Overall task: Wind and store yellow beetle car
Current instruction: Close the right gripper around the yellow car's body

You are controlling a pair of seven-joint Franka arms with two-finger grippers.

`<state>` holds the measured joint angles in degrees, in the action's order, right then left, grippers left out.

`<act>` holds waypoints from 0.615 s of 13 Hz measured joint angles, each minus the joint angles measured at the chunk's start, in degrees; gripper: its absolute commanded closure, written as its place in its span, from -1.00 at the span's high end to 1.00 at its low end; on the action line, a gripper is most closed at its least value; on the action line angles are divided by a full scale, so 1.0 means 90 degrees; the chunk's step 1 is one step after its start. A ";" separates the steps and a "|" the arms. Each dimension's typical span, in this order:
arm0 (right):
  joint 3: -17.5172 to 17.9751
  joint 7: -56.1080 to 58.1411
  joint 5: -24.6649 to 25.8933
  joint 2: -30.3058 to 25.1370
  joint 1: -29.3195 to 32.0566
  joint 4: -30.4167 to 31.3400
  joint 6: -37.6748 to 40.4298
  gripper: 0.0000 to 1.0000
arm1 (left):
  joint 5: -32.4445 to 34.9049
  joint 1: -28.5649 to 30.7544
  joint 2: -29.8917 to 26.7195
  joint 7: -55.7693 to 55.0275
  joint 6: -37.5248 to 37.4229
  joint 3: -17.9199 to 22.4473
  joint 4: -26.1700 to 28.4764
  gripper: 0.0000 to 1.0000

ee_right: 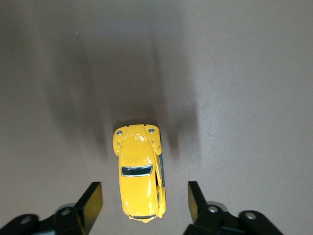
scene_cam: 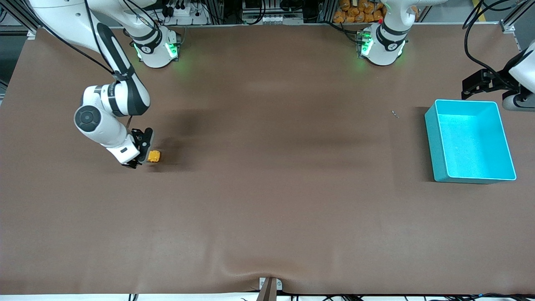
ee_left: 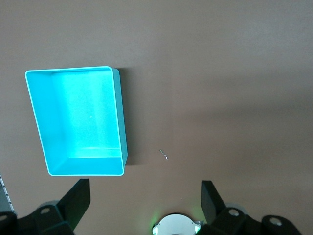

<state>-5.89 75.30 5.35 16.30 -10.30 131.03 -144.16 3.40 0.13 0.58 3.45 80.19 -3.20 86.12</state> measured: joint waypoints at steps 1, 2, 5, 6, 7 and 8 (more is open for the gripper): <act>0.0000 0.0009 0.0094 0.0007 -0.0032 0.0006 -0.0001 0.39 | 0.0027 0.0000 0.0008 0.0000 0.0001 -0.0003 0.0000 1.00; 0.0000 0.0028 0.0180 0.0016 -0.0054 0.0011 -0.0001 0.39 | 0.0038 0.0000 0.0021 0.0000 0.0002 -0.0002 0.0000 1.00; -0.0002 0.0048 0.0334 0.0092 -0.0062 0.0018 -0.0044 0.38 | 0.0038 -0.0007 0.0040 -0.0015 0.0014 -0.0014 0.0000 1.00; -0.0002 0.0050 0.0340 0.0126 -0.0062 0.0021 -0.0077 0.36 | 0.0038 -0.0008 0.0040 -0.0023 0.0016 -0.0014 0.0000 1.00; -0.0002 0.0051 0.0344 0.0164 -0.0062 0.0024 -0.0149 0.34 | 0.0038 -0.0007 0.0041 -0.0028 0.0017 -0.0014 0.0000 1.00; -0.0003 0.0051 0.0346 0.0211 -0.0062 0.0025 -0.0212 0.31 | 0.0038 -0.0006 0.0041 -0.0032 0.0017 -0.0014 0.0000 1.00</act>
<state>-5.92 75.76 8.47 18.19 -10.86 131.26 -146.07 3.74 0.07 0.95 3.17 80.34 -3.33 86.12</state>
